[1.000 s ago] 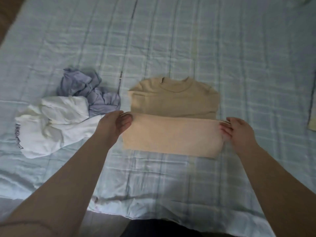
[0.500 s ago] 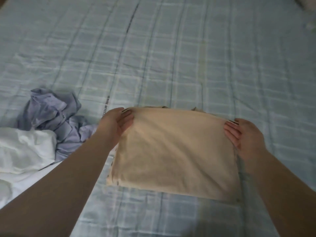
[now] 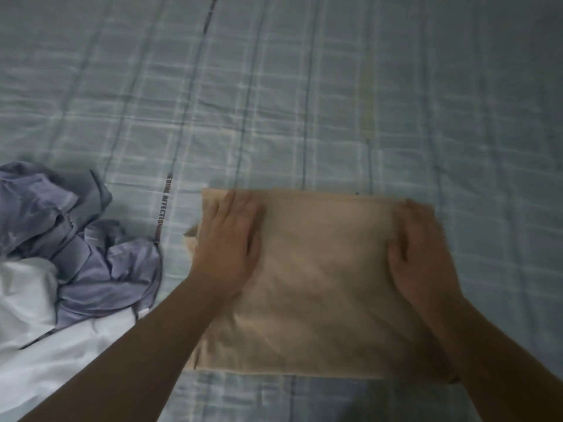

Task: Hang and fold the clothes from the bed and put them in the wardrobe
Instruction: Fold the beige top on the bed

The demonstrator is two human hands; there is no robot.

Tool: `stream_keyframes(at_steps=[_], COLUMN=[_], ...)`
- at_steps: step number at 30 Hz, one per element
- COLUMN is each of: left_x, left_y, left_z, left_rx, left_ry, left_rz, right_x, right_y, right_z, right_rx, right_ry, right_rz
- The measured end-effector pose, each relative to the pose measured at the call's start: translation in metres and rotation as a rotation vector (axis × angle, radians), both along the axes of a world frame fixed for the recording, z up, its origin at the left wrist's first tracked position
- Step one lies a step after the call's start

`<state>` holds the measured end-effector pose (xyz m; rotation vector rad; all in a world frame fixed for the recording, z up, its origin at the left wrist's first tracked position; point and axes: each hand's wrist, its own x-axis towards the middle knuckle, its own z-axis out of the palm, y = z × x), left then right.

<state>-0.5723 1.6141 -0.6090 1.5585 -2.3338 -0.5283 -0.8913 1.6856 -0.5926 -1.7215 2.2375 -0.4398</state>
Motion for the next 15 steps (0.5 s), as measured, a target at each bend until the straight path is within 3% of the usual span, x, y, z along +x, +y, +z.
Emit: stream_keyframes(at_steps=[2,4,15], left_x=[-0.016,-0.029,-0.055], left_y=[0.012,0.017,-0.005], left_z=[0.006,0.004,-0.025], left_rx=[-0.006,0.051,0.130], left_ry=[-0.242,-0.323,-0.471], left_rz=[-0.047,-0.024,-0.048], right_x=[0.015,0.027,0.034], right_y=[0.001,-0.003,-0.031], right_z=[-0.001,-0.003,-0.041], right_rx=[0.065,0.166,0.294], right_ry=[0.265,0.380,0.390], right_rz=[0.166,0.206,0.158])
